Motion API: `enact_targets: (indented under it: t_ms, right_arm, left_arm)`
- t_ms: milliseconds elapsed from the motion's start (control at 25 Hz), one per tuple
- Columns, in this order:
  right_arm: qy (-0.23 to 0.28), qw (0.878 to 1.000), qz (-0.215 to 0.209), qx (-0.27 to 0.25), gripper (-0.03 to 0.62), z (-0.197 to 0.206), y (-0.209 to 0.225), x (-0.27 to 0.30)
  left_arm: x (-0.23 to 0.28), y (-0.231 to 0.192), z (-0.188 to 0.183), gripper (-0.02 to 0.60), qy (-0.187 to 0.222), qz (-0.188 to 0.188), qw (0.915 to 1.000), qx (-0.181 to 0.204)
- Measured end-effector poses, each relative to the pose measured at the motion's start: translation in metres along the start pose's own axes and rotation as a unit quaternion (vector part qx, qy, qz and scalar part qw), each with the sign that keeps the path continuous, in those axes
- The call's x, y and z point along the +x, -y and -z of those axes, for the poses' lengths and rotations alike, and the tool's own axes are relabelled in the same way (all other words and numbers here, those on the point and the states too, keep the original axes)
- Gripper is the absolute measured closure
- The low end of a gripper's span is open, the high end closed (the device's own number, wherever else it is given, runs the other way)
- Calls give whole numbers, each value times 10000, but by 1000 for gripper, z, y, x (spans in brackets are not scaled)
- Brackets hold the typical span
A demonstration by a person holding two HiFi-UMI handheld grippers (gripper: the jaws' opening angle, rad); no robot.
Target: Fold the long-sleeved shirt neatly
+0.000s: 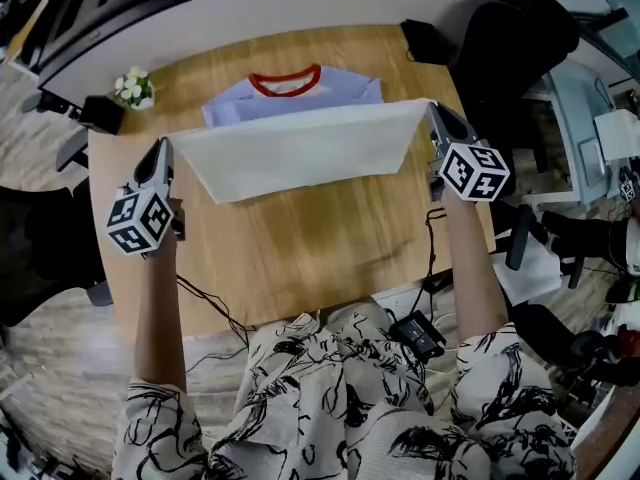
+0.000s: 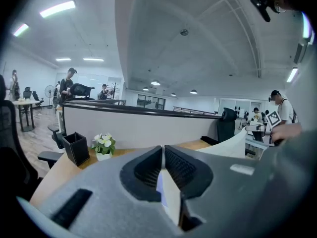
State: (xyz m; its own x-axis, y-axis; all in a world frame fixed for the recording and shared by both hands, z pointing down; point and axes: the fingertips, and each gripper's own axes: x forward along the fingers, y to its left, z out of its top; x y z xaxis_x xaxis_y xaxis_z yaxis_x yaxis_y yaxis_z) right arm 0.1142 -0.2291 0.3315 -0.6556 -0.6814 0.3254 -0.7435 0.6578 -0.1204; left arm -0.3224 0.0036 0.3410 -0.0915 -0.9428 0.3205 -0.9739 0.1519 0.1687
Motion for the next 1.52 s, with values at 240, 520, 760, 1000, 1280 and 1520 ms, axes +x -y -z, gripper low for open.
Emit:
enact_targets:
  t_ms: [240, 520, 760, 1000, 1280, 1520]
  right_arm:
    - [-216, 9996, 21, 167, 574, 10, 24, 70]
    - [-616, 9980, -89, 140, 574, 42, 51, 153]
    - [-1229, 9924, -4, -79, 574, 92, 70, 218]
    - [-1732, 9841, -113, -384, 572, 130, 81, 263]
    - [-2150, 9707, -55, -1068, 571, 162, 83, 285]
    - [-2121, 9684, -176, -1302, 514, 163, 89, 285]
  left_arm:
    - [59, -21, 10, 560, 20, -160, 9999, 2]
    - [142, -47, 33, 560, -416, -539, 9971, 338]
    - [200, -70, 81, 558, -1004, -656, 9906, 658]
    - [238, -91, 127, 558, -1534, -572, 9851, 526]
    - [259, -100, 159, 554, -2056, -625, 9729, 848]
    - [255, -110, 154, 433, -2059, -846, 9671, 1233]
